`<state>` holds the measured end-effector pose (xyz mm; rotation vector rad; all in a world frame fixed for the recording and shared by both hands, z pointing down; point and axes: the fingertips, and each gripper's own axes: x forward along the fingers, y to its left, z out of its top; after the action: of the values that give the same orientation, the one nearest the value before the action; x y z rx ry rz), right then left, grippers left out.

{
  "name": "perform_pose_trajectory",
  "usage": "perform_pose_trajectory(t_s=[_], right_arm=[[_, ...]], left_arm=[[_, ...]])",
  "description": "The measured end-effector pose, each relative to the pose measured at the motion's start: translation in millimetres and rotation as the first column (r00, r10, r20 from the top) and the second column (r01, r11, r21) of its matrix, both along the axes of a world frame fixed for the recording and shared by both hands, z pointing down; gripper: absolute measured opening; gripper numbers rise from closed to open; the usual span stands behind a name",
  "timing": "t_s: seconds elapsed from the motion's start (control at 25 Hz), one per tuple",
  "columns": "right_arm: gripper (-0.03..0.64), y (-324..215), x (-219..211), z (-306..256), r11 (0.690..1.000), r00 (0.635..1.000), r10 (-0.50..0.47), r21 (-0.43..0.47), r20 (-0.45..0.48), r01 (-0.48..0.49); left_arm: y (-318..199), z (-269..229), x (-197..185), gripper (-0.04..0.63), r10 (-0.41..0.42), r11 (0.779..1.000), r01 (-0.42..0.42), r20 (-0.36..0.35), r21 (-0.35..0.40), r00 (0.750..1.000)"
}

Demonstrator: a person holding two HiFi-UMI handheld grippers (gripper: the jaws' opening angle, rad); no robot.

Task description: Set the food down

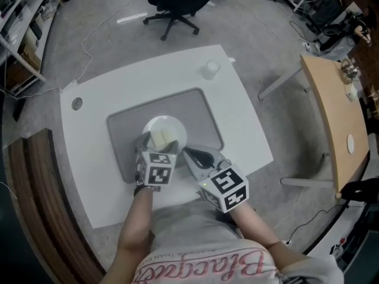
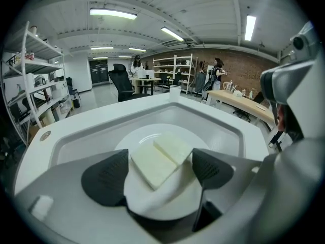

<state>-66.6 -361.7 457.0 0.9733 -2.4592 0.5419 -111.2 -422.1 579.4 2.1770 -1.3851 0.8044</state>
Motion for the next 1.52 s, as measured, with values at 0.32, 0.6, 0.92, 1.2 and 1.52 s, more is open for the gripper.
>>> perform_pose_trajectory(t_s=[0.32,0.6,0.92,1.2,1.52], right_arm=[[0.002,-1,-10,-6,1.0,1.0,-0.005,0.016,0.023,0.005],[0.002,9,-13,-14,0.998,0.999,-0.031,0.05,0.035,0.03],[0.0,13,-15,-26,0.988,0.997,-0.076,0.133,0.012,0.074],[0.0,21,-15,-32,0.984,0.997,-0.079,0.16,0.02,0.075],[0.0,32,-20,-42,0.97,0.995,-0.092,0.23,0.029,0.083]], left_arm=[[10,-47,-26,0.4,-0.078,0.991,0.082,-0.039,0.109,0.996],[47,-114,-40,0.242,-0.141,0.957,0.157,-0.081,0.245,0.987],[74,-130,-36,0.104,-0.189,0.955,0.207,-0.104,0.21,0.976],[83,-145,-34,0.0,-0.202,0.946,0.223,-0.107,0.236,0.973],[90,-157,-30,0.0,-0.201,0.933,0.219,-0.09,0.286,0.975]])
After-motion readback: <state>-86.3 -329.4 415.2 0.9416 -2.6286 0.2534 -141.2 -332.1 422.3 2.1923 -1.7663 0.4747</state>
